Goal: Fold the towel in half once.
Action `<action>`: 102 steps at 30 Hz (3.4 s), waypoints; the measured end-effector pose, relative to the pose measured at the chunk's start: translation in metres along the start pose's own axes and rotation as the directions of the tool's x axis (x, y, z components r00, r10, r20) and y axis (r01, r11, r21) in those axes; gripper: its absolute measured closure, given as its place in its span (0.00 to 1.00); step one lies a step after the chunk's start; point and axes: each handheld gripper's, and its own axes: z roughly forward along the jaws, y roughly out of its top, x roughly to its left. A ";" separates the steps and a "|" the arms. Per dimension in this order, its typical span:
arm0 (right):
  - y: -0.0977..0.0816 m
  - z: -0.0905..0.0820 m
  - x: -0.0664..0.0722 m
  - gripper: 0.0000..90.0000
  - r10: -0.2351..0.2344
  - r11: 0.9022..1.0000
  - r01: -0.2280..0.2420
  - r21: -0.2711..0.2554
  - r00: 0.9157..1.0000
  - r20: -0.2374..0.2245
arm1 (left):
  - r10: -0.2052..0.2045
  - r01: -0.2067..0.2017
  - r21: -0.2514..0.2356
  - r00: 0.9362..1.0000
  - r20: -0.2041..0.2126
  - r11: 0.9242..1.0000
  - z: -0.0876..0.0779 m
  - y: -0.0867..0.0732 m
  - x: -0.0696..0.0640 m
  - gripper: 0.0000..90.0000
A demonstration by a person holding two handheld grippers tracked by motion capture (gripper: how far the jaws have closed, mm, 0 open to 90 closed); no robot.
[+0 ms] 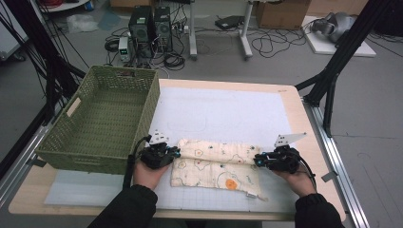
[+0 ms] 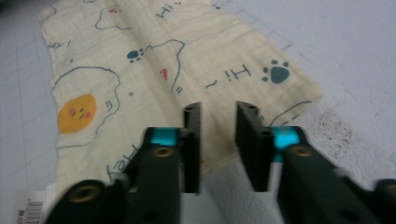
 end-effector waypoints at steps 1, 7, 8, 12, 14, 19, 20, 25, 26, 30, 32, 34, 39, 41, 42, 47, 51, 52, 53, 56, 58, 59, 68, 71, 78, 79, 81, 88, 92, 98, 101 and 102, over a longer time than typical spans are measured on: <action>0.001 -0.002 0.000 0.67 0.007 1.000 -0.007 -0.007 1.000 0.005 | -0.004 0.005 -0.002 1.000 0.004 1.000 -0.001 0.002 0.000 0.79; 0.017 -0.010 -0.006 0.56 0.001 1.000 0.001 -0.023 0.997 0.074 | -0.024 0.024 -0.018 1.000 0.006 1.000 0.001 0.016 0.000 0.64; 0.020 -0.009 -0.008 0.54 0.001 1.000 0.001 -0.028 0.997 0.081 | -0.023 0.023 -0.020 1.000 0.002 1.000 0.002 0.019 0.000 0.65; 0.028 0.001 -0.019 0.53 0.027 0.999 -0.025 -0.031 0.997 0.068 | -0.056 0.055 -0.016 0.998 -0.022 0.998 0.013 0.033 0.004 0.65; 0.029 0.008 -0.024 0.55 0.037 0.999 -0.036 -0.030 0.998 0.055 | -0.068 0.067 -0.008 0.997 -0.038 0.998 0.020 0.036 0.007 0.65; 0.026 0.020 -0.029 0.71 0.042 0.999 -0.042 0.027 0.999 0.010 | -0.083 0.087 0.056 0.995 -0.059 0.995 0.036 0.032 0.010 0.69; 0.026 0.021 -0.029 0.76 0.031 0.999 -0.031 0.028 0.999 0.006 | -0.081 0.085 0.074 0.995 -0.061 0.994 0.039 0.031 0.011 0.70; 0.027 0.022 -0.027 0.90 0.014 0.999 -0.012 0.038 0.999 -0.030 | -0.061 0.065 0.105 0.997 -0.040 0.992 0.045 0.028 0.012 0.93; 0.027 0.021 -0.026 0.91 0.014 0.999 -0.013 0.037 0.999 -0.031 | -0.051 0.055 0.103 0.998 -0.047 0.993 0.044 0.029 0.012 0.96; 0.029 0.015 -0.022 0.92 -0.007 1.000 0.007 0.009 1.000 -0.026 | -0.039 0.042 0.043 0.998 -0.053 0.998 0.034 0.032 0.009 0.98; 0.030 0.011 -0.020 0.92 -0.006 1.000 0.006 0.000 1.000 -0.028 | -0.029 0.031 0.020 0.998 -0.052 0.999 0.028 0.033 0.007 0.98; 0.030 0.006 -0.017 0.92 -0.021 1.000 0.020 -0.017 1.000 -0.021 | -0.022 0.022 -0.004 0.999 -0.048 1.000 0.022 0.033 0.006 0.98; 0.032 -0.003 -0.008 0.92 -0.047 0.998 0.046 -0.046 0.999 -0.023 | -0.002 -0.001 -0.053 0.999 -0.052 0.999 0.008 0.030 0.002 0.98; 0.032 -0.005 -0.003 0.92 -0.062 0.997 0.061 -0.051 0.998 -0.025 | -0.005 0.002 -0.070 0.999 -0.044 0.998 0.002 0.028 -0.001 0.98; 0.032 -0.007 0.000 0.92 -0.066 0.997 0.064 -0.050 0.997 -0.029 | 0.010 -0.014 -0.075 0.999 -0.051 0.997 -0.001 0.026 -0.003 0.98; 0.033 -0.011 0.016 0.91 -0.119 0.992 0.117 -0.054 0.992 -0.034 | 0.033 -0.037 -0.082 0.999 -0.042 0.996 -0.015 0.014 -0.010 0.98; 0.027 -0.012 0.029 0.91 -0.148 0.989 0.147 -0.031 0.988 -0.043 | 0.039 -0.041 -0.065 0.999 -0.030 0.997 -0.023 0.000 -0.013 0.97; 0.025 -0.011 0.030 0.91 -0.153 0.988 0.153 -0.021 0.987 -0.039 | 0.037 -0.038 -0.057 0.999 -0.020 0.998 -0.024 -0.002 -0.013 0.97; 0.022 -0.011 0.032 0.91 -0.152 0.988 0.151 -0.017 0.987 -0.050 | 0.030 -0.031 -0.056 0.999 -0.015 0.998 -0.025 -0.005 -0.014 0.97; 0.016 -0.011 0.034 0.91 -0.152 0.988 0.152 -0.013 0.987 -0.058 | 0.037 -0.037 -0.043 0.999 0.001 0.998 -0.029 -0.010 -0.019 0.97; 0.014 -0.012 0.037 0.91 -0.164 0.986 0.164 -0.012 0.984 -0.070 | 0.048 -0.047 -0.038 0.999 0.018 0.998 -0.033 -0.011 -0.022 0.96; 0.014 -0.014 0.038 0.91 -0.167 0.986 0.167 -0.010 0.983 -0.072 | 0.050 -0.049 -0.036 0.998 0.028 0.998 -0.034 -0.012 -0.023 0.96; 0.009 -0.022 0.041 0.76 -0.152 0.988 0.149 -0.031 0.980 -0.129 | 0.042 -0.039 -0.052 0.997 0.070 0.998 -0.044 -0.010 -0.024 0.79; 0.012 -0.020 0.033 0.70 -0.133 0.991 0.132 -0.016 0.989 -0.063 | 0.041 -0.039 -0.040 0.998 0.050 0.998 -0.037 -0.007 -0.020 0.78; 0.014 -0.001 0.007 0.59 -0.095 0.995 0.092 0.047 0.994 0.055 | 0.017 -0.017 -0.011 1.000 0.001 1.000 -0.003 0.002 -0.010 0.72; 0.014 0.002 0.004 0.59 -0.090 0.994 0.086 0.061 0.994 0.069 | 0.017 -0.017 -0.002 1.000 -0.013 1.000 0.003 0.003 -0.009 0.70; 0.013 0.008 -0.001 0.60 -0.083 0.994 0.078 0.078 0.995 0.061 | 0.021 -0.021 0.008 0.998 -0.057 1.000 0.011 0.004 -0.006 0.67; 0.017 0.019 0.002 0.95 -0.160 0.981 0.153 0.117 0.986 0.055 | 0.046 -0.040 0.064 0.995 -0.091 0.997 0.024 0.003 -0.002 0.97; 0.023 0.010 0.002 0.96 -0.150 0.986 0.142 0.091 0.985 0.086 | 0.049 -0.046 0.036 0.994 -0.096 0.998 0.019 0.004 -0.005 0.98; 0.027 0.012 -0.011 0.95 -0.118 0.989 0.104 0.109 0.985 0.129 | 0.020 -0.020 -0.001 0.995 -0.095 1.000 0.021 0.006 -0.004 0.98; 0.025 0.019 -0.017 0.92 -0.108 0.987 0.091 0.134 0.985 0.132 | -0.004 0.002 -0.016 0.994 -0.105 1.000 0.022 0.007 -0.001 0.87; 0.025 0.018 -0.018 0.88 -0.098 0.989 0.082 0.119 0.986 0.136 | -0.006 0.004 -0.014 0.995 -0.104 1.000 0.022 0.008 0.000 0.80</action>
